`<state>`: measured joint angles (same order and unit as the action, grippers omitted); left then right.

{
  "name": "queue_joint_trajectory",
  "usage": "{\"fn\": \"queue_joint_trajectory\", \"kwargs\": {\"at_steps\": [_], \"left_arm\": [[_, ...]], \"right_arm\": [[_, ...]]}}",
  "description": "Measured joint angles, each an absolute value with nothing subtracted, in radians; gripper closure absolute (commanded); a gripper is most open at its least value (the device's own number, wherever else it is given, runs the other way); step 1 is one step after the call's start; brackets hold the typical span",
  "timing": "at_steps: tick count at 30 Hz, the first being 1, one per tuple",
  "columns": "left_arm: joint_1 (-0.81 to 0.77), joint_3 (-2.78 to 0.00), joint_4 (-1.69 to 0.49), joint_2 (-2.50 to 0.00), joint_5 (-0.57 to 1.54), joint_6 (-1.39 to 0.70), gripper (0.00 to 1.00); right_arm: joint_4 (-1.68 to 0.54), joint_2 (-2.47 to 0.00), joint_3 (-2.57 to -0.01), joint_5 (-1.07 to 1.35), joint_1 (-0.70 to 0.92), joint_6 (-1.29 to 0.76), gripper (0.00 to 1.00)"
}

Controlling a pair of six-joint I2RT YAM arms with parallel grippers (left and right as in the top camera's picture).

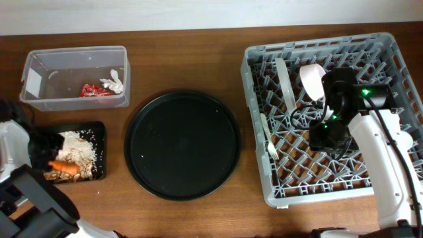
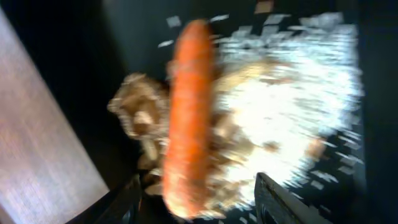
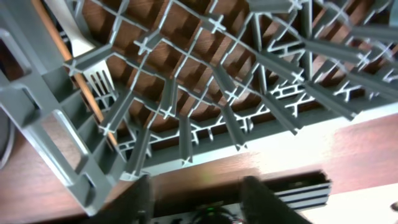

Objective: Sort waste into correct bins and load items into the dishwasher rack

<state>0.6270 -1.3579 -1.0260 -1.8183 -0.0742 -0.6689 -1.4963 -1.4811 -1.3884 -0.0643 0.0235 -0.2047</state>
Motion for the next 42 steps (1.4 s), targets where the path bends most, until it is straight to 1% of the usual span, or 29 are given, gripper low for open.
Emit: {"fn": "queue_joint_trajectory", "kwargs": {"at_steps": [3,6,10,11,12,13,16,17,20,22,24,27,28,31,32,33,34,38,42], "left_arm": [[0.589,-1.386,-1.026,-1.796,-0.029,-0.622,0.41],[0.498,-1.394,-1.026,-1.765,0.001,-0.562,0.37],[0.316,-1.397,-1.04,-1.76,0.026,-0.452,0.19],[0.243,-1.398,-1.047,-1.76,0.031,-0.41,0.15],[0.194,-1.398,-1.057,-1.76,0.035,-0.377,0.13],[0.163,-1.398,-1.072,-1.76,0.035,-0.353,0.08],[0.031,-1.399,-1.192,-1.76,0.046,-0.262,0.07],[0.012,-1.399,-1.237,-1.76,0.047,-0.237,0.07],[-0.009,-1.4,-1.391,-1.76,0.049,-0.177,0.07],[-0.009,-1.4,-1.425,-1.759,0.049,-0.16,0.07],[-0.007,-1.389,-1.416,-1.737,0.048,-0.149,0.06],[-0.007,-1.332,-1.347,-1.626,0.049,-0.14,0.03],[-0.007,-1.298,-1.318,-1.571,0.049,-0.136,0.01],[-0.007,-1.169,-1.219,-1.346,0.049,-0.134,0.01],[-0.007,-1.159,-1.214,-1.331,0.048,-0.134,0.01],[-0.007,-1.09,-1.14,-1.216,0.048,-0.134,0.01],[-0.007,-1.045,-1.089,-1.15,0.049,-0.134,0.01],[-0.007,-0.92,-1.001,-0.863,0.048,-0.134,0.01],[-0.007,-0.891,-0.953,-0.699,0.048,-0.134,0.01]], "right_arm": [[-1.472,-1.481,-1.388,-0.061,0.025,-0.207,0.3],[-1.43,-1.481,-1.388,-0.03,0.025,-0.202,0.25],[-1.343,-1.481,-1.388,0.079,0.025,-0.145,0.14],[-1.315,-1.481,-1.388,0.121,0.025,-0.122,0.12],[-1.299,-1.481,-1.388,0.146,0.025,-0.103,0.11],[-1.289,-1.481,-1.388,0.163,0.025,-0.095,0.11],[-1.287,-1.481,-1.388,0.212,0.026,-0.06,0.11],[-1.296,-1.481,-1.388,0.218,0.026,-0.054,0.1],[-1.349,-1.481,-1.388,0.223,0.026,-0.046,0.1],[-1.369,-1.481,-1.388,0.213,0.026,-0.045,0.11],[-1.396,-1.481,-1.388,0.189,0.026,-0.045,0.11],[-1.378,-1.472,-1.377,0.171,0.026,-0.049,0.11],[-1.336,-1.451,-1.352,0.167,0.026,-0.051,0.1],[-1.188,-1.333,-1.245,0.157,0.026,-0.056,0.09],[-1.136,-1.276,-1.197,0.155,0.026,-0.057,0.04],[-1.097,-1.222,-1.152,0.155,0.026,-0.056,0.01],[-1.057,-1.153,-1.097,0.151,0.026,-0.06,0.01],[-0.998,-0.962,-0.973,0.139,0.027,-0.06,0.01],[-1.005,-0.818,-0.934,0.119,0.027,-0.06,0.01]]}}
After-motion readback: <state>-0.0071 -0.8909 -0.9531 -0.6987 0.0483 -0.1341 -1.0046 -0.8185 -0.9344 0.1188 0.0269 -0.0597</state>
